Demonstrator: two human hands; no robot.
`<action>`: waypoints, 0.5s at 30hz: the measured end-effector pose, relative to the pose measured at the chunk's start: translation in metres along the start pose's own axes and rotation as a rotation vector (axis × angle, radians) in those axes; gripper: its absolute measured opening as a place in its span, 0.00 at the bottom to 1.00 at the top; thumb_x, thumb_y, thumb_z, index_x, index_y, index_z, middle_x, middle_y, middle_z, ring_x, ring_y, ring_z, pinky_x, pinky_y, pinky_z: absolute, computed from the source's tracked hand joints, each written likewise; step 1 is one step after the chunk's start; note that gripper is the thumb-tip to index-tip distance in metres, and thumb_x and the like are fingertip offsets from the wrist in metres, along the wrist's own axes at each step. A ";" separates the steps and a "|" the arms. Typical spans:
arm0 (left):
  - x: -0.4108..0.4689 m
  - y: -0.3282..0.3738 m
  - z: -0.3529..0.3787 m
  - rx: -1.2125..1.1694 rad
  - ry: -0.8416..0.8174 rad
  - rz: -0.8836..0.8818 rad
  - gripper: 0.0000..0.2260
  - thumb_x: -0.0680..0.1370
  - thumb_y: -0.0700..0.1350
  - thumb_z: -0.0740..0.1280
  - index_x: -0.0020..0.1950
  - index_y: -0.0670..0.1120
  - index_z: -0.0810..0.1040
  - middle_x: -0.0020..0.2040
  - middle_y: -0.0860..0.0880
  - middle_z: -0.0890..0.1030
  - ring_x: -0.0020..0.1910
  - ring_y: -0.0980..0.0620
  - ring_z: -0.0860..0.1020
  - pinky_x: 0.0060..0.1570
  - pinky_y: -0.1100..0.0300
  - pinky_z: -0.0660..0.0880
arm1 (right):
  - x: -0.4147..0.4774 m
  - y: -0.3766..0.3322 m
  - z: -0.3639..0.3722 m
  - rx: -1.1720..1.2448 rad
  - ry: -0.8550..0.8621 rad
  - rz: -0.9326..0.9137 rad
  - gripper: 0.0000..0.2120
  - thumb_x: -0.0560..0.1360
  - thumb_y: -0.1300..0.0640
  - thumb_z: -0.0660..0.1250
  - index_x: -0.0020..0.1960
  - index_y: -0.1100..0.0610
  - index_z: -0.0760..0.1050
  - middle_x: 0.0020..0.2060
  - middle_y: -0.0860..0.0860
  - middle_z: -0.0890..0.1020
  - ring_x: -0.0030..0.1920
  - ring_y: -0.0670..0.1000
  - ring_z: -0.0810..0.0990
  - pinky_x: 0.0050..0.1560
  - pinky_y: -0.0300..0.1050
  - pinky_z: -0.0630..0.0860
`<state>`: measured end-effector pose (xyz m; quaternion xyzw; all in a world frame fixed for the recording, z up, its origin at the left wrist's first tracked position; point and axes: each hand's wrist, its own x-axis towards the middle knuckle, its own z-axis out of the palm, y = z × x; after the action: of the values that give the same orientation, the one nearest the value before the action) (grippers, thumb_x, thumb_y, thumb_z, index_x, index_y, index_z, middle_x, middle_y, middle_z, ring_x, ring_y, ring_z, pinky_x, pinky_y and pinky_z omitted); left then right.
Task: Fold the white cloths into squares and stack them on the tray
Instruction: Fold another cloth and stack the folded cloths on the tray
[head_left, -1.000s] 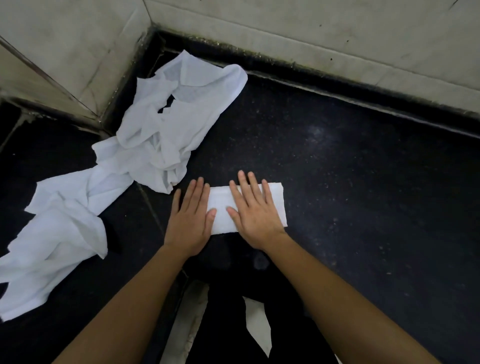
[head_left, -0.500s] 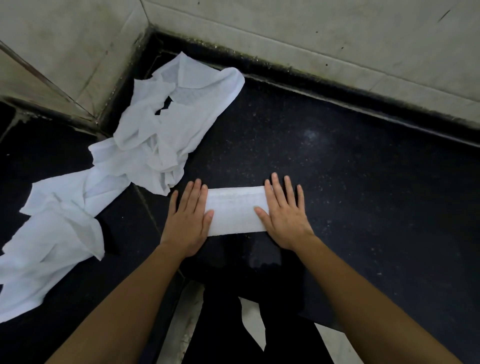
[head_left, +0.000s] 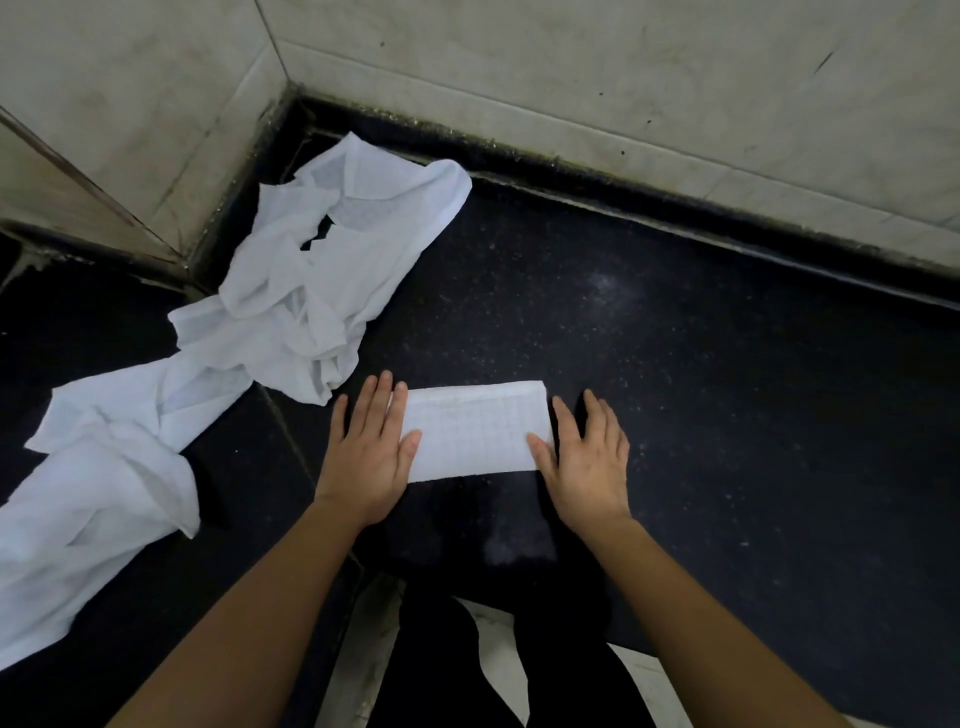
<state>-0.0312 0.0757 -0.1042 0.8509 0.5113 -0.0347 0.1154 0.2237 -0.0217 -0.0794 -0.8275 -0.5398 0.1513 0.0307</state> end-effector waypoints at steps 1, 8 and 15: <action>0.000 0.000 0.000 0.002 0.001 -0.002 0.30 0.84 0.58 0.42 0.82 0.44 0.51 0.82 0.43 0.51 0.81 0.47 0.48 0.78 0.41 0.48 | -0.001 -0.001 -0.003 0.033 0.040 0.013 0.27 0.82 0.39 0.57 0.74 0.54 0.69 0.73 0.61 0.67 0.74 0.62 0.63 0.72 0.61 0.62; -0.004 -0.003 -0.002 0.048 -0.042 0.042 0.38 0.81 0.67 0.41 0.82 0.42 0.49 0.82 0.41 0.46 0.81 0.44 0.45 0.77 0.39 0.50 | -0.009 0.006 -0.011 0.042 0.059 0.046 0.24 0.78 0.37 0.63 0.67 0.49 0.76 0.57 0.55 0.74 0.57 0.56 0.72 0.61 0.55 0.71; -0.026 0.008 -0.003 -0.008 0.018 0.020 0.32 0.83 0.62 0.46 0.82 0.43 0.51 0.82 0.42 0.45 0.81 0.44 0.46 0.76 0.36 0.51 | -0.016 -0.001 0.002 -0.088 -0.060 -0.192 0.33 0.84 0.38 0.43 0.82 0.53 0.41 0.81 0.58 0.39 0.81 0.58 0.39 0.80 0.59 0.45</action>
<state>-0.0364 0.0505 -0.0949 0.8558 0.5038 -0.0238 0.1146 0.2165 -0.0355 -0.0773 -0.7675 -0.6235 0.1485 -0.0077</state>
